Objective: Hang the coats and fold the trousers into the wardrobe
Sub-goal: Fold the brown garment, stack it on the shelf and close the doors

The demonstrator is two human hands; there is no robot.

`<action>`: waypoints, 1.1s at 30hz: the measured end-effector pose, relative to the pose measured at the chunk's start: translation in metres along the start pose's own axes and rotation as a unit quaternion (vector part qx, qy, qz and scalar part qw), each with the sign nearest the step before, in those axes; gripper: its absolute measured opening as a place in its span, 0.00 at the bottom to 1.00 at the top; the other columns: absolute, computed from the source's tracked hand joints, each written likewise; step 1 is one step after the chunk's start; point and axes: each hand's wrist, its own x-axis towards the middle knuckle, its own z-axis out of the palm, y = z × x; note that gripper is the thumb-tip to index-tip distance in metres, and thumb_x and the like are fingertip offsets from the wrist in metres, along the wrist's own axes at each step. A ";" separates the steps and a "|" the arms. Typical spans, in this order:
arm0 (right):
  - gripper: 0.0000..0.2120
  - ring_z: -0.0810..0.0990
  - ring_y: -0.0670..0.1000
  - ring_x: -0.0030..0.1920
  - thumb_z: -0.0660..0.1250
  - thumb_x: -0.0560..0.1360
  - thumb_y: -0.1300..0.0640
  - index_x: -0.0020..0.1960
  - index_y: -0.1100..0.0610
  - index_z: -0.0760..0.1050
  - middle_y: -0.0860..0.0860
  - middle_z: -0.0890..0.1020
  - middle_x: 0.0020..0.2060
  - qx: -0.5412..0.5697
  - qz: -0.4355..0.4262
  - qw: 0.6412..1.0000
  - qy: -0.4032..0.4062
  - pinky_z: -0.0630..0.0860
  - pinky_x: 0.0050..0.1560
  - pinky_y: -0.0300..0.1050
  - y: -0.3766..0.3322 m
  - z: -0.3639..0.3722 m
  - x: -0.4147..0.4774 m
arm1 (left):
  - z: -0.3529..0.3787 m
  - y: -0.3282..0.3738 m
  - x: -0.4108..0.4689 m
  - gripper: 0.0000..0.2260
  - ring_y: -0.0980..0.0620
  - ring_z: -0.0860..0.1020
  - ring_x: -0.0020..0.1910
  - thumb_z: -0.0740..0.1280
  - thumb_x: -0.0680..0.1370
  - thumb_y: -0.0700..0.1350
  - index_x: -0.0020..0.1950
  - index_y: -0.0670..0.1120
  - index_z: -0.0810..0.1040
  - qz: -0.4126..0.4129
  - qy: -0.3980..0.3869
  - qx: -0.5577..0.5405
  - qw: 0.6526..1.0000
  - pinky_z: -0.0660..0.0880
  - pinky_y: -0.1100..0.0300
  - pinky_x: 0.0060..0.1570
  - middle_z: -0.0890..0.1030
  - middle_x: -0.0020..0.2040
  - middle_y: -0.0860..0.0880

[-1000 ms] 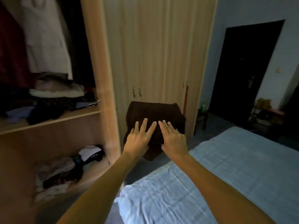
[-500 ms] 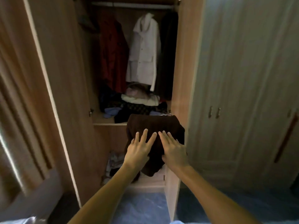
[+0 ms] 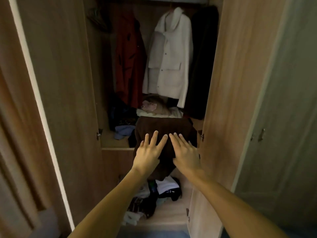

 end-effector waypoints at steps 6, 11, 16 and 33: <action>0.44 0.78 0.58 0.61 0.82 0.52 0.63 0.67 0.61 0.72 0.58 0.79 0.60 0.003 0.017 1.000 0.002 0.79 0.50 0.58 0.019 0.049 0.058 | 0.036 -0.037 0.065 0.38 0.34 0.54 0.74 0.64 0.74 0.37 0.78 0.52 0.48 0.010 -0.001 0.015 1.000 0.65 0.45 0.68 0.51 0.77 0.41; 0.44 0.78 0.59 0.60 0.81 0.52 0.64 0.66 0.61 0.72 0.58 0.79 0.60 0.018 0.034 0.999 0.012 0.79 0.49 0.60 0.055 0.098 0.101 | 0.078 -0.051 0.127 0.38 0.35 0.54 0.74 0.64 0.74 0.36 0.78 0.53 0.47 0.009 -0.006 0.028 1.000 0.65 0.46 0.68 0.52 0.77 0.41; 0.41 0.77 0.58 0.62 0.80 0.56 0.64 0.68 0.60 0.71 0.58 0.78 0.61 0.032 0.040 0.998 0.021 0.78 0.52 0.60 0.116 0.157 0.166 | 0.127 -0.062 0.221 0.37 0.35 0.55 0.74 0.63 0.75 0.36 0.78 0.52 0.49 0.001 -0.001 0.033 0.999 0.66 0.45 0.68 0.52 0.77 0.41; 0.46 0.64 0.58 0.72 0.78 0.64 0.53 0.75 0.56 0.58 0.56 0.63 0.73 0.038 0.026 0.968 -0.247 0.60 0.71 0.61 0.220 0.399 0.173 | 0.380 -0.078 0.293 0.36 0.33 0.50 0.74 0.64 0.76 0.38 0.78 0.53 0.48 -0.032 -0.218 0.039 0.975 0.55 0.37 0.71 0.48 0.78 0.41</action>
